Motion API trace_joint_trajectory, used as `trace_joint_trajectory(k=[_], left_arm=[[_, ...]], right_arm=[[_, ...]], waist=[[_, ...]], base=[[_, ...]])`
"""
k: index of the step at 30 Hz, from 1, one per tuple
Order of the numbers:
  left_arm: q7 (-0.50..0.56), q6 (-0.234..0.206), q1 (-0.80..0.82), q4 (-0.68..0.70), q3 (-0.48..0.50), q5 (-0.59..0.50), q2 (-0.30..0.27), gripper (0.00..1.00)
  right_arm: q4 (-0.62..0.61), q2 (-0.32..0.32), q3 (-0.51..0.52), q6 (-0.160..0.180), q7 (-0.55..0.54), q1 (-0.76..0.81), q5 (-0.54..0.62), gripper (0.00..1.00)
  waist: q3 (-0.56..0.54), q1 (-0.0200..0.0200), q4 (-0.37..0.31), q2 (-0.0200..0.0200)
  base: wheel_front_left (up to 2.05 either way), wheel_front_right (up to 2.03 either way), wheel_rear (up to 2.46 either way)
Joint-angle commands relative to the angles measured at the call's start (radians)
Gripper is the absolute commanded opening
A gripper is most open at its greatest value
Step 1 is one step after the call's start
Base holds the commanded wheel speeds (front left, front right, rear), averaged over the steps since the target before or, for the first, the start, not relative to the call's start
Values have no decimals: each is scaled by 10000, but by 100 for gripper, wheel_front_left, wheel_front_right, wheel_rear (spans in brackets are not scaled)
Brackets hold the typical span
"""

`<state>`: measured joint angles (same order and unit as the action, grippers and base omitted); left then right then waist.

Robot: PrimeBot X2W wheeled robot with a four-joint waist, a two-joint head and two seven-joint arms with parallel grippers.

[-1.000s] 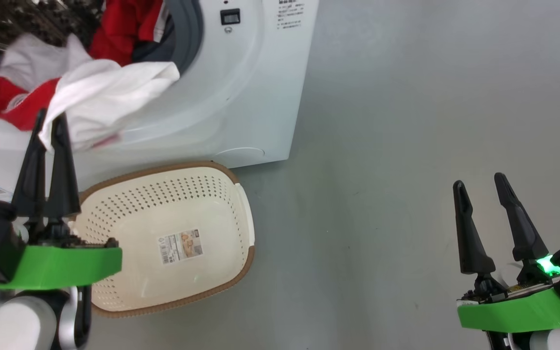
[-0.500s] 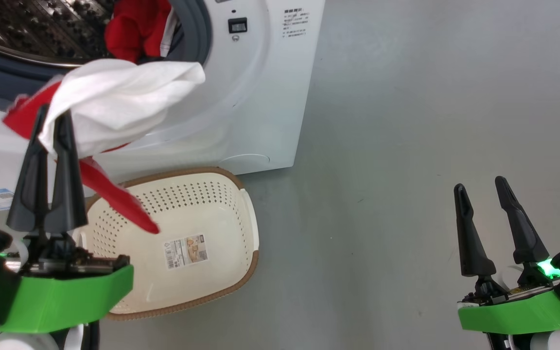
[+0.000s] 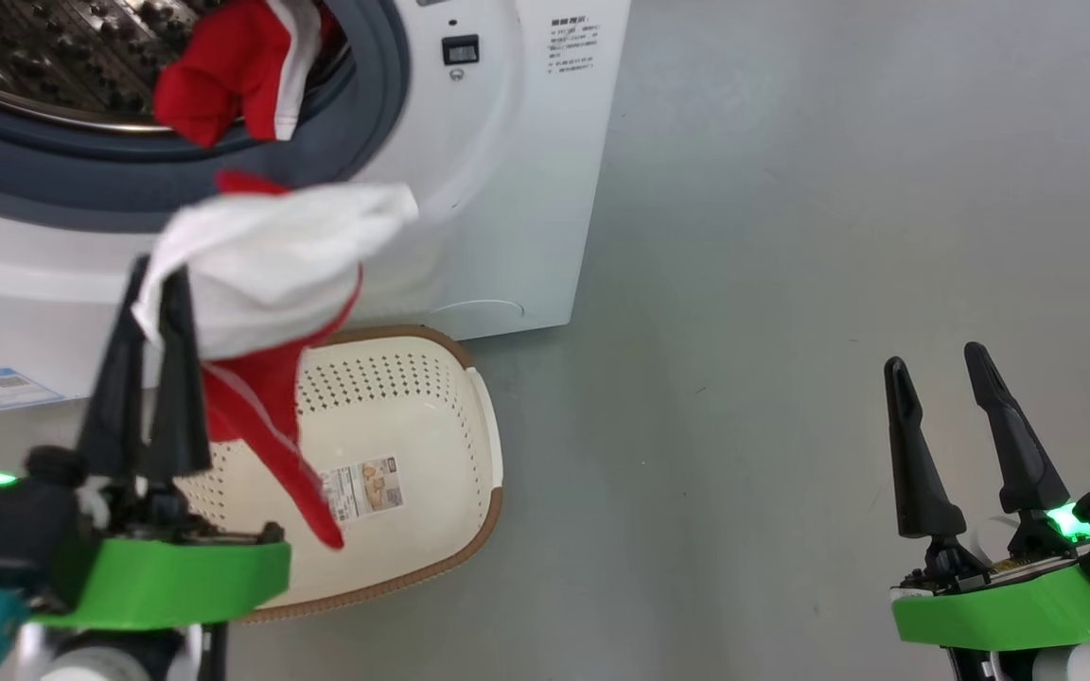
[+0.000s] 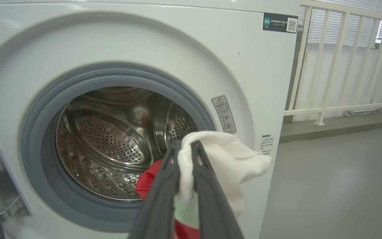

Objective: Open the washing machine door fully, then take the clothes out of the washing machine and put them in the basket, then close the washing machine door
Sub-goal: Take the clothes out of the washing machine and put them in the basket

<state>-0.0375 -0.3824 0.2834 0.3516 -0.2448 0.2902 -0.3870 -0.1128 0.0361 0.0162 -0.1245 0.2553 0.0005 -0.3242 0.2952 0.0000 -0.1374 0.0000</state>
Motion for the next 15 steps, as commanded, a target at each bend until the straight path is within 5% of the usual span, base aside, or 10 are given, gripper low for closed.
trace_joint_trajectory(k=[1,15], left_arm=[[-62,-13,34,79,296,108,-145,0],[-1399,1079,707,-4857,-103,1397,1035,0]], right_arm=[[-275,141,-237,-62,65,0,-17,100],[-204,141,-433,-62,65,-232,-18,100]], waist=[[9,0,-5,0],[516,0,-215,0]], base=[[0,0,0],[0,0,0]])
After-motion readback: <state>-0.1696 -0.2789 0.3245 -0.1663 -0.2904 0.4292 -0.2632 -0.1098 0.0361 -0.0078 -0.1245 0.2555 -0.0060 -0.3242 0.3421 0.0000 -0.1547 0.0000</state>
